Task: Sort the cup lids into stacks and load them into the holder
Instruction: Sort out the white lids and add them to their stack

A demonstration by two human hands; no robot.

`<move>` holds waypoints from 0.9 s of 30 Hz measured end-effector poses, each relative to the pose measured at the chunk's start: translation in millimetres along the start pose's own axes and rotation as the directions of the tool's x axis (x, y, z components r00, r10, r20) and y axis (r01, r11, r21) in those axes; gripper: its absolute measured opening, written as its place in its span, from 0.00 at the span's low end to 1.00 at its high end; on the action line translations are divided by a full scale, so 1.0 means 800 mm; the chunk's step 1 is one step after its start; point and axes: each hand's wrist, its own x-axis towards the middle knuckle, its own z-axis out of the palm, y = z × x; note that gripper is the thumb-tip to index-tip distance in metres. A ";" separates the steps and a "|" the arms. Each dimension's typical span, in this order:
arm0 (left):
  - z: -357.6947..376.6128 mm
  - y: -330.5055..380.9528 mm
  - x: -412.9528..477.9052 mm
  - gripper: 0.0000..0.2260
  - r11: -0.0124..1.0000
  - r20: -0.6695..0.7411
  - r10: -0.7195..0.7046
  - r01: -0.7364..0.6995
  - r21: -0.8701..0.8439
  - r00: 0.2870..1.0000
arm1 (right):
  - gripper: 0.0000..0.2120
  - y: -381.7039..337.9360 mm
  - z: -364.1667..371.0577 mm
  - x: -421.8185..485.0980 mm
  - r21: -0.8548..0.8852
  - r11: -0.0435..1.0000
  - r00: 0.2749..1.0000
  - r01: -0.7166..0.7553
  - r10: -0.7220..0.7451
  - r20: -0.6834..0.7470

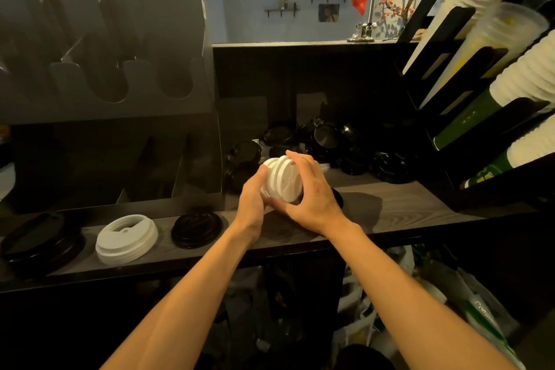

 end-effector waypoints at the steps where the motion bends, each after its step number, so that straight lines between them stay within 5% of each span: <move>1: -0.001 -0.001 0.000 0.18 0.998 0.010 -0.038 0.039 -0.039 0.999 | 0.44 0.001 0.001 0.000 -0.009 1.000 1.000 0.004 -0.004 -0.019; 6: -0.005 0.002 -0.001 0.21 0.954 0.043 -0.211 0.216 -0.210 0.976 | 0.48 0.005 0.005 0.005 -0.161 0.984 0.997 0.083 -0.082 0.014; 10: -0.010 0.002 0.002 0.19 0.921 0.068 -0.237 0.246 -0.303 0.969 | 0.50 0.005 0.005 0.006 -0.089 0.995 0.996 0.039 -0.031 0.085; 17: -0.013 0.005 0.002 0.21 0.891 0.161 -0.268 0.307 -0.334 0.950 | 0.48 0.005 0.006 0.006 -0.145 0.989 0.999 -0.002 0.009 0.045; 27: -0.015 0.004 0.001 0.24 0.892 0.199 -0.306 0.354 -0.282 0.931 | 0.46 0.005 -0.002 0.006 -0.127 0.989 0.985 0.078 -0.056 0.163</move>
